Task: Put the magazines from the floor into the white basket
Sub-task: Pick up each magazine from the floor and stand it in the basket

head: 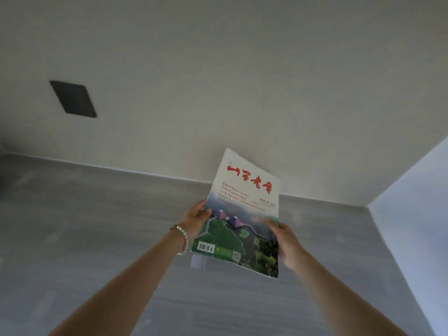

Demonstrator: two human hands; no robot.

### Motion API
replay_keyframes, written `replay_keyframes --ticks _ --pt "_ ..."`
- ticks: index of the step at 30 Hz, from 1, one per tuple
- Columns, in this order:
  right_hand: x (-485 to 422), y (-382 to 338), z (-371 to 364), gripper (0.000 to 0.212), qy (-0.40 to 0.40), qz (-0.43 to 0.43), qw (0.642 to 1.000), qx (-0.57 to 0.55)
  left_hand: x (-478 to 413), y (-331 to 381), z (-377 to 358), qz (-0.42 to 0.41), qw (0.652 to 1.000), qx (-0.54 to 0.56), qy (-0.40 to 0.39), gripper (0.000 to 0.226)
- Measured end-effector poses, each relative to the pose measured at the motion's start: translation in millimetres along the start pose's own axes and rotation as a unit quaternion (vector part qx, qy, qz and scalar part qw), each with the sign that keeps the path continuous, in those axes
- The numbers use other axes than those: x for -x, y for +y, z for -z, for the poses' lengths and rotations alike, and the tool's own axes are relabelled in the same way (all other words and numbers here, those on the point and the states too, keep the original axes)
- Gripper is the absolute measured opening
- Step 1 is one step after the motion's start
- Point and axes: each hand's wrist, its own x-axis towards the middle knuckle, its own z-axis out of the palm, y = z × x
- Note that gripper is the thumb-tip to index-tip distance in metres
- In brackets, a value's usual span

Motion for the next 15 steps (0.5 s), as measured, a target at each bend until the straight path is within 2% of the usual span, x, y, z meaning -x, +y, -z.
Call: replay_keyframes --ticks 3,7,12,15 --pt "7.5 -26.8 -78.5 0.048 -0.039 0.022 0.999 -0.008 20.5 5.4 83.2 -0.021 0.997 0.036 0.063 0.033" --pt "25.3 -59.0 -202.2 0.033 -0.143 0.059 0.988 0.015 64.3 11.6 196.9 -0.051 0.984 0.085 0.145 0.034" --pt "62.4 -86.1 -370.3 0.02 -0.205 0.077 0.974 0.056 128.4 10.5 328.5 -0.098 0.953 0.121 0.26 0.035" --pt "88.7 -97.3 -460.7 0.02 -0.241 0.117 0.959 0.088 166.9 6.7 397.1 -0.122 0.932 0.129 0.315 0.036"
